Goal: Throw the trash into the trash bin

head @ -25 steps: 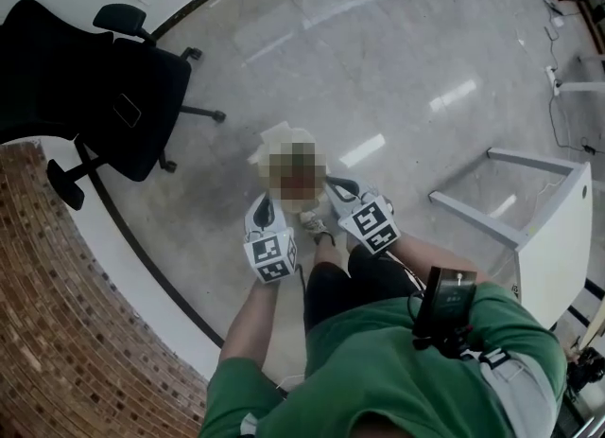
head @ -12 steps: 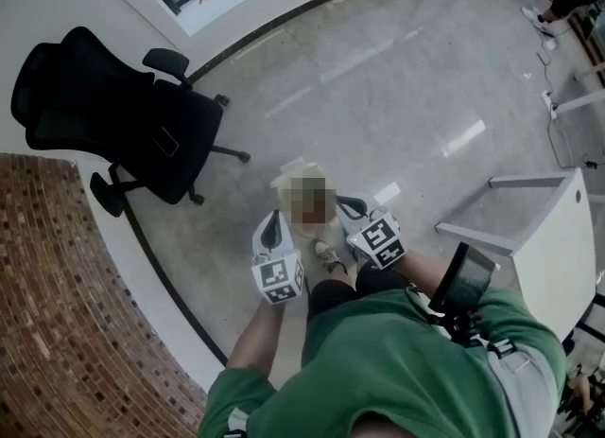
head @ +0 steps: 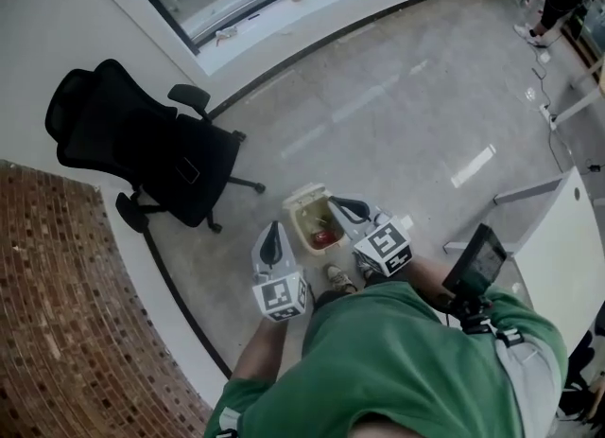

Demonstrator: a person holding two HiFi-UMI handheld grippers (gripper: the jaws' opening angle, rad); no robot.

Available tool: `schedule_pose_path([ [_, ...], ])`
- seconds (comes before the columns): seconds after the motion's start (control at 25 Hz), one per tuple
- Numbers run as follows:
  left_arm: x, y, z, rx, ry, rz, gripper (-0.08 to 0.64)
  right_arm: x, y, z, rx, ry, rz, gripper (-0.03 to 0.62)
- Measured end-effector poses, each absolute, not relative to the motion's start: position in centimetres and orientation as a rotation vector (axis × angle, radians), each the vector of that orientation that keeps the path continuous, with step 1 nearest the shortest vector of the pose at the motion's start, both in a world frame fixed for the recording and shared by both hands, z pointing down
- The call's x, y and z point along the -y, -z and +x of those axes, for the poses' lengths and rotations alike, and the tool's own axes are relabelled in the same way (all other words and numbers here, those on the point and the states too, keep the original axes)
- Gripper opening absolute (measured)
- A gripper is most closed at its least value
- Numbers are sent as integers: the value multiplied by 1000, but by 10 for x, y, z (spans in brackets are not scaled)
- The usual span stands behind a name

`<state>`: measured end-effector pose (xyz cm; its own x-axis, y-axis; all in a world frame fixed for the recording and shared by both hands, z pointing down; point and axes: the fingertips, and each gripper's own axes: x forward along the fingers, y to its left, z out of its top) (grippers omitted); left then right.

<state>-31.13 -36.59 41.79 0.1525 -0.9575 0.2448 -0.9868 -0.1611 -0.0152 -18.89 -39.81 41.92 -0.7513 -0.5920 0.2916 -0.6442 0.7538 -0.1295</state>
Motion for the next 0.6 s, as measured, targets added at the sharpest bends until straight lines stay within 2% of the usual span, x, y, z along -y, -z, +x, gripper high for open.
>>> schedule_pose_path([
  [0.6, 357, -356, -310, 2011, -154, 2380, 3, 386, -363, -179, 2809, -241, 1027, 3],
])
